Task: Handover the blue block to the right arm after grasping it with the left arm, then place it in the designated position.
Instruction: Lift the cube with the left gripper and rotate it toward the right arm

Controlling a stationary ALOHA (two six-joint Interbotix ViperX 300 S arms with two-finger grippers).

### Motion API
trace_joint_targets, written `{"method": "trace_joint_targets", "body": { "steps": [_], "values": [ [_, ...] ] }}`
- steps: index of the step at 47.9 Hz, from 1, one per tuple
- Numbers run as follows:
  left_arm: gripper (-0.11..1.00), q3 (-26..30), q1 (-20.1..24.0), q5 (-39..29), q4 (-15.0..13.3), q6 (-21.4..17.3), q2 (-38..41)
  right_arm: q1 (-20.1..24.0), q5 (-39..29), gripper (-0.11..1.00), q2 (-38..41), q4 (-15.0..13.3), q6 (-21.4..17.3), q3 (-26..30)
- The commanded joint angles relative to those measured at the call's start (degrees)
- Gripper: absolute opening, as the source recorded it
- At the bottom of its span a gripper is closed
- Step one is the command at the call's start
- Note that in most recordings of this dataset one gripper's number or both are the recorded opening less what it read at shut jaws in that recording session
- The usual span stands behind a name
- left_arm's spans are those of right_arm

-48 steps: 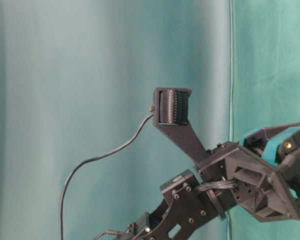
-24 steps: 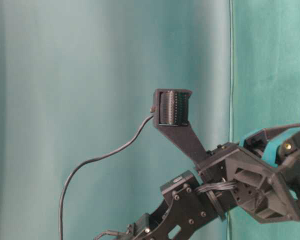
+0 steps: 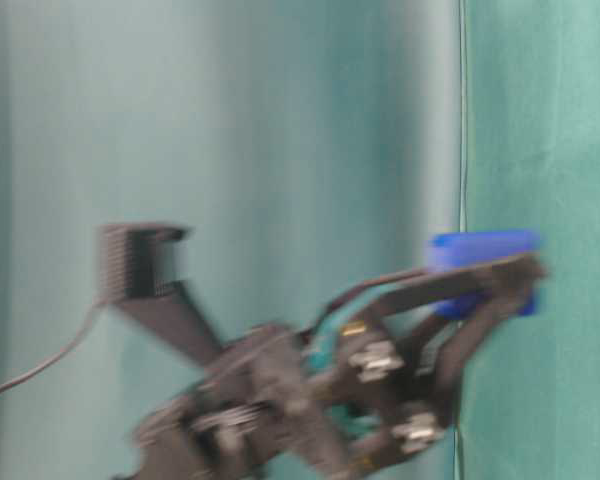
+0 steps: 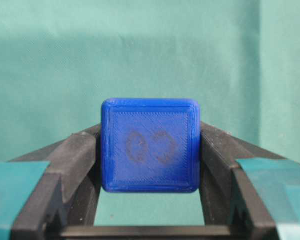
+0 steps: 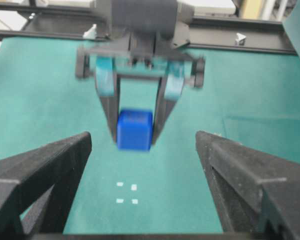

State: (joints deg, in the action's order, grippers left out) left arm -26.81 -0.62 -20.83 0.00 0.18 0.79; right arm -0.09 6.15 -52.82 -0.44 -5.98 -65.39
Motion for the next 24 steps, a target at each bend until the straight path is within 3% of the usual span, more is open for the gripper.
{"method": "trace_joint_targets", "body": {
  "steps": [1,24],
  "values": [
    [0.46,2.0,0.0,-1.5,0.2,-0.1,-4.7,-0.1,0.2,0.93,0.3,-0.1,0.1,1.1],
    [0.46,8.4,0.0,-9.2,0.3,-0.3,-12.7,-0.1,0.3,0.93,0.3,-0.1,0.1,1.1]
  ]
}}
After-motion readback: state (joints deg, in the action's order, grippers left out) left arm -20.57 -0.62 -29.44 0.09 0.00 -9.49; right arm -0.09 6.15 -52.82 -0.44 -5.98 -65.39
